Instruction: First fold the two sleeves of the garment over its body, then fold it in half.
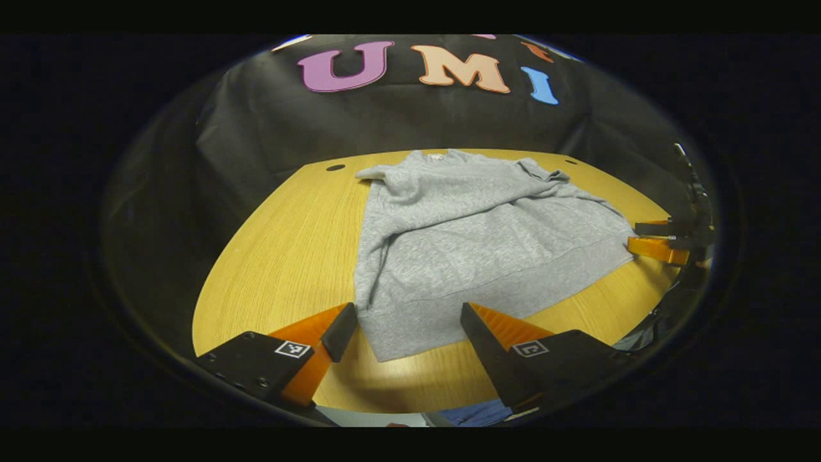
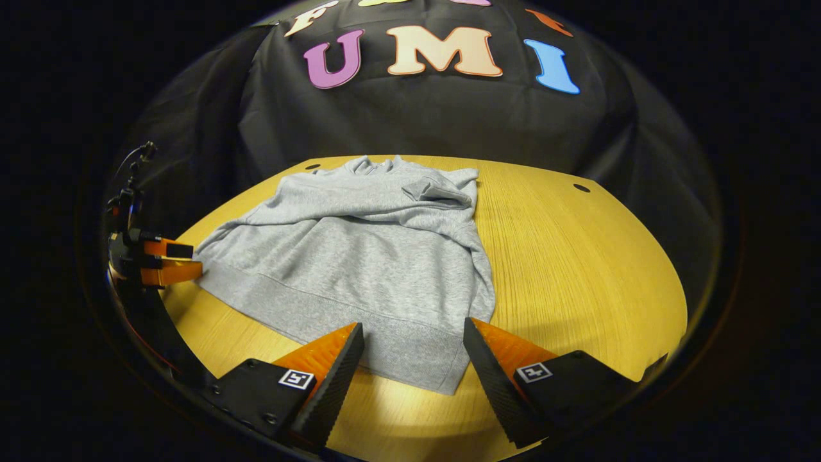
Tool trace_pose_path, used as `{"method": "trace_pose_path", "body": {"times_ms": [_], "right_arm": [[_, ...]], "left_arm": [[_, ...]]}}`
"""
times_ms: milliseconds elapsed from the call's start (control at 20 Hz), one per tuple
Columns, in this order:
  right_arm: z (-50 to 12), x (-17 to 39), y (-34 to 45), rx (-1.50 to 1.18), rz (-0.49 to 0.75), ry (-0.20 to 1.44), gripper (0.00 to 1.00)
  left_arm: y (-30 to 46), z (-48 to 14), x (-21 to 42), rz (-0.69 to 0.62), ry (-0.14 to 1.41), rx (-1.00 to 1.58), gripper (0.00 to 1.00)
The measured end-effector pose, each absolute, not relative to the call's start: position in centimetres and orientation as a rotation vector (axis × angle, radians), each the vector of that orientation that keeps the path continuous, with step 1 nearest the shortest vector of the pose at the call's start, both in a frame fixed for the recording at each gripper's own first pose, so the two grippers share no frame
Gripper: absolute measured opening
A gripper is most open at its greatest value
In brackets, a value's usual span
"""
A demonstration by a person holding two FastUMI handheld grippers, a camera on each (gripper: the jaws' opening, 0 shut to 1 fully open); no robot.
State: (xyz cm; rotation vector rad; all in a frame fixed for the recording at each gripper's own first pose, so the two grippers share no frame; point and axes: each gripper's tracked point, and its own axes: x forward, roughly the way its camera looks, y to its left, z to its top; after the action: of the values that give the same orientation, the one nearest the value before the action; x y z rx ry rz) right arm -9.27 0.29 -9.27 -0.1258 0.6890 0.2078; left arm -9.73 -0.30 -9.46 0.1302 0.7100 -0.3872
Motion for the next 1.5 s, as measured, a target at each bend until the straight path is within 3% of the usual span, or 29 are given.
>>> {"method": "trace_pose_path", "body": {"times_ms": [100, 150, 400, 500, 550, 600, 750, 800, 850, 900, 1000, 1050, 1250, 1500], "right_arm": [[-9.4, -9.3, 0.3, -0.114, 0.203, 0.691, 0.94], [-9.4, -9.3, 0.3, -0.112, 0.203, 0.69, 0.99], [-9.5, -9.4, 0.7, -0.101, 0.211, 0.676, 0.95], [-9.6, -9.5, 1.5, -0.101, 0.234, 0.667, 0.82], [-9.6, -9.7, 1.8, -0.104, 0.244, 0.662, 0.65], [-9.5, -9.6, 2.1, -0.102, 0.257, 0.658, 0.61], [-9.5, -9.6, 2.6, -0.074, 0.267, 0.654, 0.23], [-9.4, -9.4, 2.6, -0.076, 0.269, 0.651, 0.15], [-9.4, -9.7, 2.7, -0.08, 0.274, 0.654, 0.07], [-9.3, -9.9, 2.7, -0.08, 0.276, 0.655, 0.09], [-9.0, -9.9, 2.7, -0.076, 0.276, 0.66, 0.09], [-9.1, -9.8, 2.6, -0.073, 0.279, 0.658, 0.03], [-8.1, -9.9, 2.5, -0.037, 0.286, 0.661, 0.03], [-4.6, -9.1, 3.2, 0.002, 0.313, 0.618, 0.03]], "left_arm": [[-0.3, -9.5, -9.7, -0.386, 0.7, 0.114, 0.96], [-0.3, -9.6, -9.7, -0.383, 0.698, 0.098, 0.97], [-1.1, -9.5, -10.2, -0.407, 0.673, 0.078, 0.91], [-1.8, -9.6, -10.3, -0.425, 0.671, 0.075, 0.76], [-2.1, -9.6, -10.3, -0.435, 0.671, 0.069, 0.65], [-2.5, -9.5, -10.4, -0.444, 0.668, 0.059, 0.59], [-3.4, -9.4, -10.5, -0.48, 0.646, 0.046, 0.22], [-3.4, -9.5, -10.5, -0.486, 0.641, 0.047, 0.11], [-3.4, -9.4, -10.4, -0.489, 0.634, 0.049, 0.11], [-3.3, -9.5, -10.3, -0.489, 0.63, 0.047, 0.05], [-3.4, -9.4, -10.4, -0.493, 0.63, 0.042, 0.04], [-3.4, -9.4, -10.4, -0.494, 0.63, 0.037, 0.04], [-3.4, -8.8, -10.6, -0.504, 0.635, 0.023, 0.0], [-3.8, -3.6, -10.5, -0.553, 0.529, -0.026, 0.0]]}}
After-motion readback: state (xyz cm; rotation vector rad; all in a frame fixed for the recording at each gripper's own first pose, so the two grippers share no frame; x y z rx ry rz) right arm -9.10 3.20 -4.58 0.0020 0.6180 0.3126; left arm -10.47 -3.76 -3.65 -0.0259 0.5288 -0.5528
